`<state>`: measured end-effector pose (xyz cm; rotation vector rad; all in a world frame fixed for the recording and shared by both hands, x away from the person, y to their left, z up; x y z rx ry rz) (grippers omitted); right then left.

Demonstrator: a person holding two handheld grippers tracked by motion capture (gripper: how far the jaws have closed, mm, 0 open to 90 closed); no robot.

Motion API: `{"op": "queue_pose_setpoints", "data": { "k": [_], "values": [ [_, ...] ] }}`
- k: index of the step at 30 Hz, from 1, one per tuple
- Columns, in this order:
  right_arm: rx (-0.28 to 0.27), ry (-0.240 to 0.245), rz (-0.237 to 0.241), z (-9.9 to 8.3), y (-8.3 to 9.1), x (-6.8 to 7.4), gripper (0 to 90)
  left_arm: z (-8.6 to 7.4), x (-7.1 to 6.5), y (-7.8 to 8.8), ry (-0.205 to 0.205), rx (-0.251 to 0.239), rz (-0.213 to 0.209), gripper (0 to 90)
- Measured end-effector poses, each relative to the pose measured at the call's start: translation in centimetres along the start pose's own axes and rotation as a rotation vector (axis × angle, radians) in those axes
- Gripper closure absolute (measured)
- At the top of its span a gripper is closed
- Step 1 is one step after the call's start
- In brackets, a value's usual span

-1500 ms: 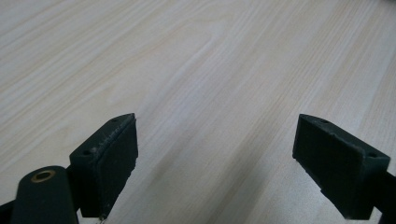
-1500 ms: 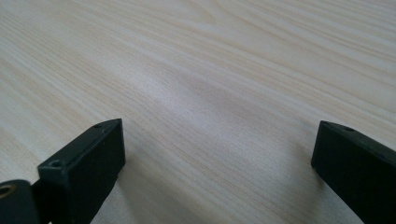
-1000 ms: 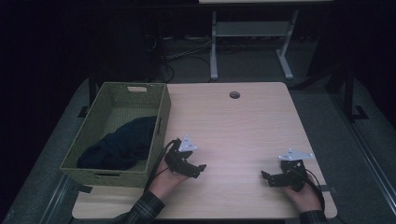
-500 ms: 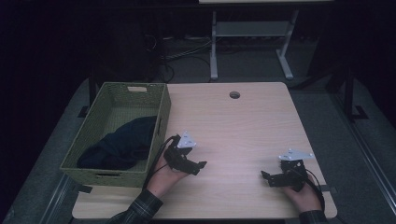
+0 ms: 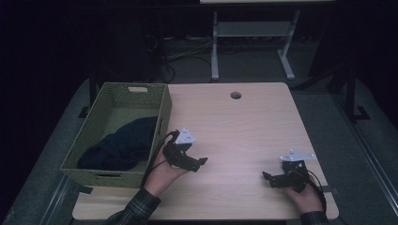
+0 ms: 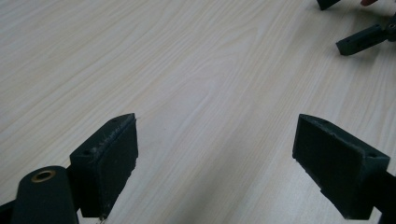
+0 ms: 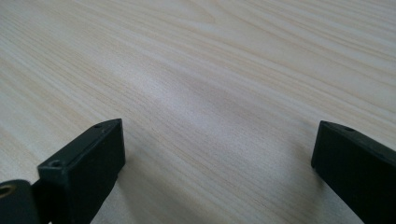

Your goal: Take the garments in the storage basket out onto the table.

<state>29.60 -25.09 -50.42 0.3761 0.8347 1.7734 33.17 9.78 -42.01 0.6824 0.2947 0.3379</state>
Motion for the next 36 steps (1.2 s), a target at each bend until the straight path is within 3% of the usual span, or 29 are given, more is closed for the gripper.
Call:
{"op": "queue_pose_setpoints", "data": {
  "k": [20, 36],
  "values": [
    [0.0, -0.002, 0.002, 0.0, 0.0, 0.0, 2.4, 1.6, 0.1, 1.4, -0.032, -0.005, -0.027, 13.7],
    [0.0, -0.002, -0.001, 0.0, 0.0, 0.0, 2.5, 2.8, 1.3, 3.6, -0.045, -0.041, -0.047, 13.9]
  ]
}}
Point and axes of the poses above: each handheld gripper's, and its own axes: y roughly backward along the jaws, z roughly out of its top, x roughly to its left, the point moved 3 cm from there along -y, roughly forward along the jaws, and after that the axes turned 14 degrees about -z, right-handed, at the moved point
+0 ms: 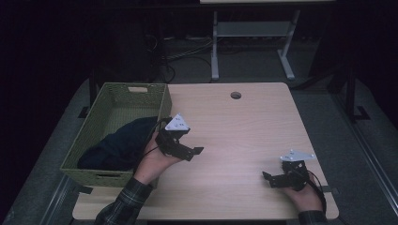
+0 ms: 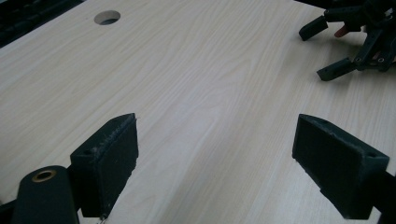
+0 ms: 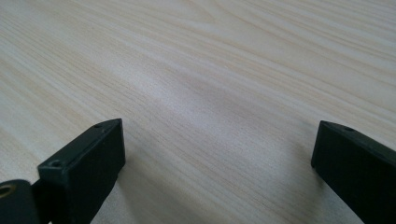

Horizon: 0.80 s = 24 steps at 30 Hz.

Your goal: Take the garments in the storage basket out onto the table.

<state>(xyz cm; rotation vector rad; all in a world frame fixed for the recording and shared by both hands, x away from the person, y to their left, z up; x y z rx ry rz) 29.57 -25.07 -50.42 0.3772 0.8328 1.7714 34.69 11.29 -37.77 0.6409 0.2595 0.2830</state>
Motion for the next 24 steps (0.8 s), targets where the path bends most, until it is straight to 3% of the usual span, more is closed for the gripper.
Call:
{"op": "queue_pose_setpoints", "data": {
  "k": [10, 15, 24],
  "values": [
    [0.002, -0.006, -0.008, 0.1, 0.0, 0.1, 2.4, 0.2, 1.2, 1.2, 0.014, -0.012, -0.018, 13.9],
    [0.003, -0.006, -0.008, 0.1, 0.0, 0.1, 2.4, 0.2, 1.5, 2.1, -0.003, 0.003, -0.004, 13.9],
    [0.002, -0.006, -0.009, 0.1, 0.0, 0.1, 2.4, 0.1, 2.1, 3.2, 0.008, -0.003, 0.004, 14.0]
  ]
}}
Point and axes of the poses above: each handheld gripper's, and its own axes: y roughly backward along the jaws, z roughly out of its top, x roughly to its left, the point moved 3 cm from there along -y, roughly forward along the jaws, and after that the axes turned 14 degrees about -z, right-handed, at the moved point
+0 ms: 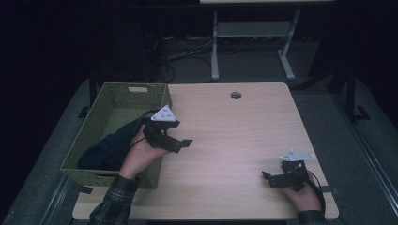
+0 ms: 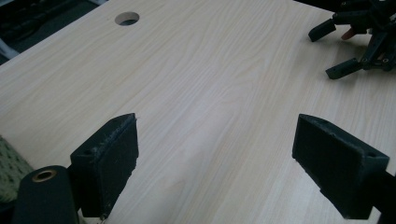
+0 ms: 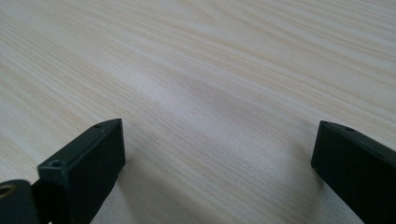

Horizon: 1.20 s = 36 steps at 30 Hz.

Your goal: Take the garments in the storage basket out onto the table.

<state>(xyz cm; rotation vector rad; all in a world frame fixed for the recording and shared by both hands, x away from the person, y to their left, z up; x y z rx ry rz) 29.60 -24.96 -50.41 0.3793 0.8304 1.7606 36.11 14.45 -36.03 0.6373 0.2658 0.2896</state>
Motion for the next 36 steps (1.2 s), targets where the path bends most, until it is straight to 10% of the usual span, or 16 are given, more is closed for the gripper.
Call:
{"op": "queue_pose_setpoints", "data": {
  "k": [36],
  "values": [
    [0.0, -0.001, 0.0, 0.0, 0.0, 0.0, 2.4, -1.7, 2.7, 6.0, 0.046, -0.014, 0.112, 13.8]
  ]
}}
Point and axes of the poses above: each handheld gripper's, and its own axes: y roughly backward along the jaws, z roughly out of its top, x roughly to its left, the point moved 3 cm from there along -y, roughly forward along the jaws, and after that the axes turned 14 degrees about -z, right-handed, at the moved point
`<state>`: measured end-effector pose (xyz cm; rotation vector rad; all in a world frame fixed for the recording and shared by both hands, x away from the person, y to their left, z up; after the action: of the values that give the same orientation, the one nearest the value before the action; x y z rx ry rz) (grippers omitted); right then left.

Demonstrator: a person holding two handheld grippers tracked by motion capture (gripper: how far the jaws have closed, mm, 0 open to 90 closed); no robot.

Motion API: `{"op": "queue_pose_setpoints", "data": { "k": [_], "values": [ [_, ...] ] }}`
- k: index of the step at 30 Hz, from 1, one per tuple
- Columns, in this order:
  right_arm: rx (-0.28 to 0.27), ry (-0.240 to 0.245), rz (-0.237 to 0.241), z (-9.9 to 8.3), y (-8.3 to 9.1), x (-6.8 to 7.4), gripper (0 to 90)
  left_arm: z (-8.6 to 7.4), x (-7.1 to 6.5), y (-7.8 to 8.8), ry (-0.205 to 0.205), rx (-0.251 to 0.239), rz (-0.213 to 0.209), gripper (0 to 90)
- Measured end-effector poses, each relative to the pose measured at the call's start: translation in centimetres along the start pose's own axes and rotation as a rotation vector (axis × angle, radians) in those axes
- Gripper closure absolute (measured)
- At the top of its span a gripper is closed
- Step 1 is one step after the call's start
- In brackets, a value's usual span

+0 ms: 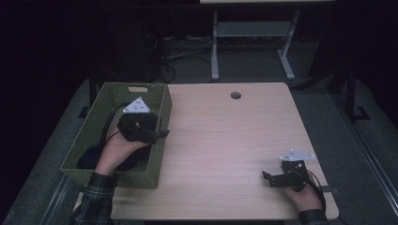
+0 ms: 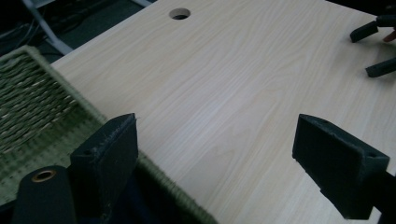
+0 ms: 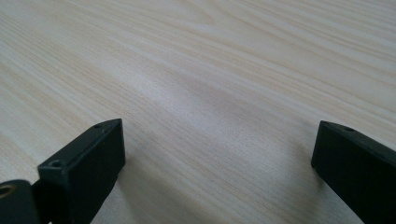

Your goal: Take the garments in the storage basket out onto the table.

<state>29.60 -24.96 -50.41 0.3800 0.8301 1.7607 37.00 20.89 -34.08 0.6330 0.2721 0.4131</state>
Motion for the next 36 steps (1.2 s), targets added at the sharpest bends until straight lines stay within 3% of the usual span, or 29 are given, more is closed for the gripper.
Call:
{"op": "queue_pose_setpoints", "data": {
  "k": [15, 36],
  "values": [
    [-0.001, 0.004, 0.003, 0.0, 0.0, 0.0, 2.4, -2.3, 2.4, 3.3, 0.044, 0.014, 0.085, 13.8],
    [-0.001, 0.004, 0.006, 0.0, 0.0, 0.0, 2.4, -5.7, 4.7, 5.6, 0.097, 0.042, 0.132, 13.8]
  ]
}}
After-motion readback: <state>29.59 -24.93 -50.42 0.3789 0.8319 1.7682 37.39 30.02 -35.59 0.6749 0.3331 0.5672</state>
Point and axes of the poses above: each handheld gripper's, and its own axes: y roughly backward along the jaws, z roughly out of its top, x roughly to its left, the point moved 3 cm from there along -y, roughly forward along the jaws, and after that the axes turned 14 degrees about -z, right-handed, at the moved point
